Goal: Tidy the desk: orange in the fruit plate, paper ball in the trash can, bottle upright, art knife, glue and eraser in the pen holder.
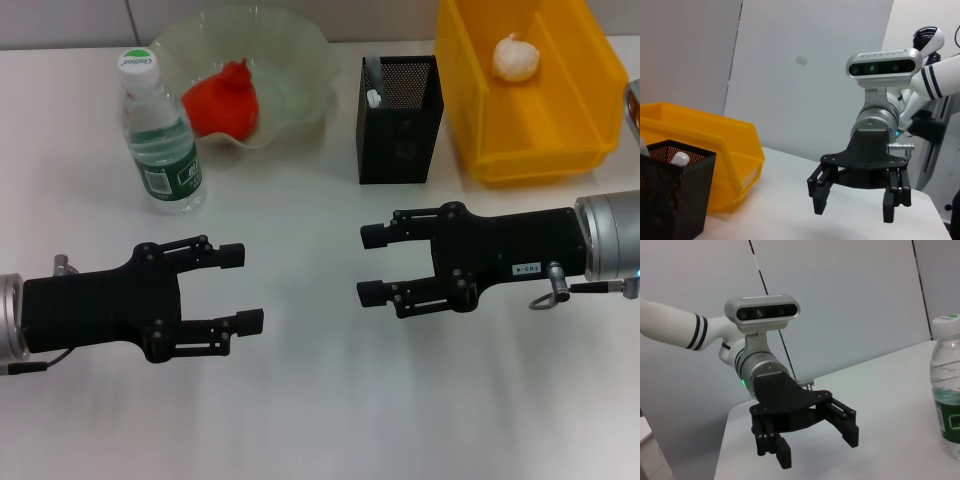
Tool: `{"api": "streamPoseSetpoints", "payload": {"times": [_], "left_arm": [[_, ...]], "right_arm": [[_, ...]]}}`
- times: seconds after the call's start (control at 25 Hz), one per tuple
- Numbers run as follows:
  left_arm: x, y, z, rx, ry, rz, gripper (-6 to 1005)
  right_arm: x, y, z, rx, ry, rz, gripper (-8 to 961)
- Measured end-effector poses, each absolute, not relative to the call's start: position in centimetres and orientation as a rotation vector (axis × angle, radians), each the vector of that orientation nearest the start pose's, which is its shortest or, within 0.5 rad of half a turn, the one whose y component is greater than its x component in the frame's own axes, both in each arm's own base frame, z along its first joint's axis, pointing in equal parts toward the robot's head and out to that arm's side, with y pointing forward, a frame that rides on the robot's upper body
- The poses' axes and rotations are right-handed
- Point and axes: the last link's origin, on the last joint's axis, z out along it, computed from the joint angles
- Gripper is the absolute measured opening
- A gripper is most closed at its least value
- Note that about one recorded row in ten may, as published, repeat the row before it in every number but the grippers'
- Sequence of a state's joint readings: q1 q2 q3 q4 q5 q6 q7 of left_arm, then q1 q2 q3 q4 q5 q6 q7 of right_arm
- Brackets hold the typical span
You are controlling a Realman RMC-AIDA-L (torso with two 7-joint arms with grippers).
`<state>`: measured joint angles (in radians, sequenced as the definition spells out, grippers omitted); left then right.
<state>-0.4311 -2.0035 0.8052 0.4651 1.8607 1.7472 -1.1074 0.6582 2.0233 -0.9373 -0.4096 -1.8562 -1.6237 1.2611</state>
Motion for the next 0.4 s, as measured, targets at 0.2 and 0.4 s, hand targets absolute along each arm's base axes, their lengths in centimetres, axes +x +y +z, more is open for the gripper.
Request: {"api": "streamPoseSetpoints", "payload": {"times": [0.2,0.4], "left_arm": [[-28.45,27.05,-0.36,-2.841,-0.462,-0.908,815],[-28.46,27.07,-0.52,-2.839,-0.467,-0.905,815]], "right_arm": [[22.52,32.06,-3.7,-3.031,0.466,0.794,741],[22.52,32.09,-3.75,-3.032,0.471,0.789,741]]}}
